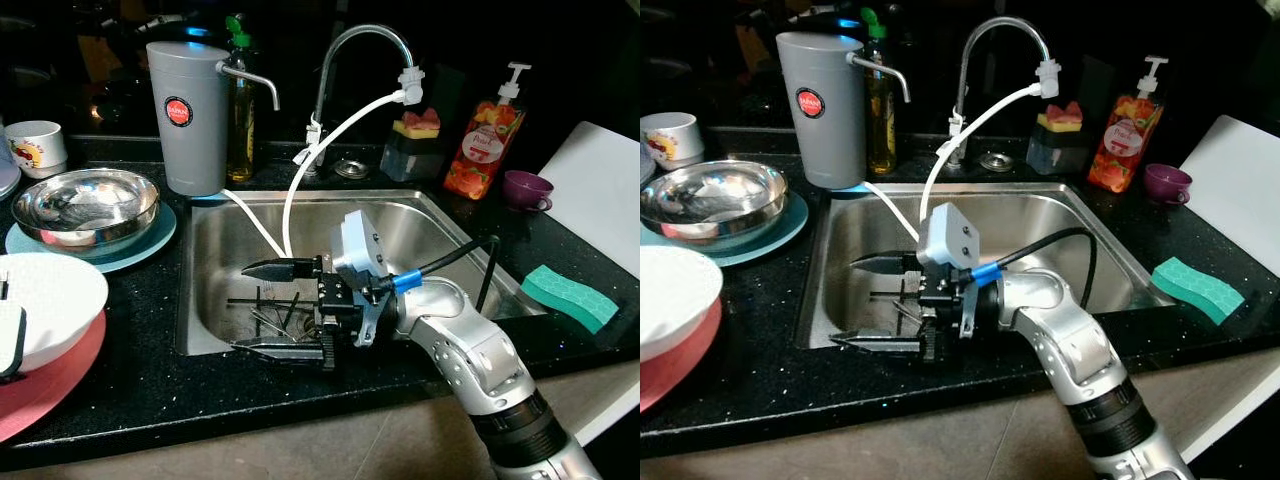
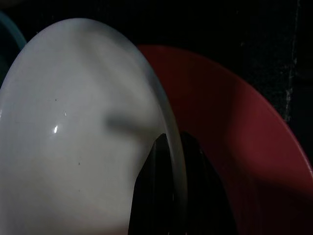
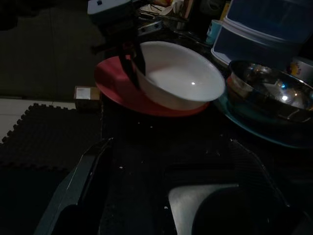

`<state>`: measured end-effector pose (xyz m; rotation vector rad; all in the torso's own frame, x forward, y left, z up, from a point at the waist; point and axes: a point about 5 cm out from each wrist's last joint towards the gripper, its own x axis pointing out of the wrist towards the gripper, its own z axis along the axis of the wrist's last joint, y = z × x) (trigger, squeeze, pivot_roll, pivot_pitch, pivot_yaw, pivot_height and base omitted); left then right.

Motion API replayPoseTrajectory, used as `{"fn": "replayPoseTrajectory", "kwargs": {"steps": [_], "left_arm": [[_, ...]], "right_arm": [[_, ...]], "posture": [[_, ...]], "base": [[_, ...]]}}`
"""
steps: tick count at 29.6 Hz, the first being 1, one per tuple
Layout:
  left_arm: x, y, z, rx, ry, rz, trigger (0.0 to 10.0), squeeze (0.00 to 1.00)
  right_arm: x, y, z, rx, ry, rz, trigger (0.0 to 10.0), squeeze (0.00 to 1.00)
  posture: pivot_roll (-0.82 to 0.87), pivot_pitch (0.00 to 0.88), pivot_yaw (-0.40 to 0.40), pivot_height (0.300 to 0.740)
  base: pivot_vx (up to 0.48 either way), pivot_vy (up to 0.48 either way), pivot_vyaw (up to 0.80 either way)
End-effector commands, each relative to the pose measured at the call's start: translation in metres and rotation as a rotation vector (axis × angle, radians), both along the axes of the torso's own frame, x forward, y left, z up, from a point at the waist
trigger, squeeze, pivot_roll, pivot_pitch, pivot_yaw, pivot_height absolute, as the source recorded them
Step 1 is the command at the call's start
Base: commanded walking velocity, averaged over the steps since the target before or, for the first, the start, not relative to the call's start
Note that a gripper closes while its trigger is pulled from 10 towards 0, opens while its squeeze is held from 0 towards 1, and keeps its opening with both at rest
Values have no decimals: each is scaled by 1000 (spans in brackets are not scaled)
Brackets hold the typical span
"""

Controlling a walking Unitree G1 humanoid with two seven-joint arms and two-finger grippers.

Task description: Kitchen organization

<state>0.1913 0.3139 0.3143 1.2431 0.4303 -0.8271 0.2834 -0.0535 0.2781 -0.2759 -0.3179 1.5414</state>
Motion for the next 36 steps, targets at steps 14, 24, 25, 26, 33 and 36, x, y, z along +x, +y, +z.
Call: {"fn": "replayPoseTrajectory", "kwargs": {"steps": [14, 24, 25, 26, 33, 36], "left_arm": [[31, -78, 37, -189, -23, -482, 10000, 0], [73, -111, 23, -271, 120, -644, 10000, 0], [77, -116, 24, -279, 132, -659, 10000, 0], [77, -116, 24, -279, 132, -659, 10000, 0], [94, -111, 26, -240, 119, -621, 10000, 0], [99, -103, 34, -240, 88, -584, 10000, 0]], "right_arm": [[5, -12, 26, -41, -171, -48, 10000, 0], [13, -22, 38, -114, -265, -105, 10000, 0], [13, -23, 38, -121, -268, -107, 10000, 0], [13, -23, 38, -121, -268, -107, 10000, 0], [20, -48, 37, -152, -292, -241, 10000, 0], [22, -62, 33, -155, -278, -299, 10000, 0]], "posture": [[237, 60, -100, 740], [165, 66, -64, 740], [161, 66, -61, 740], [161, 66, -61, 740], [132, 68, -33, 740], [132, 68, -33, 740]], "base": [[0, 0, 0], [0, 0, 0], [0, 0, 0], [0, 0, 0], [0, 0, 0], [0, 0, 0]]}}
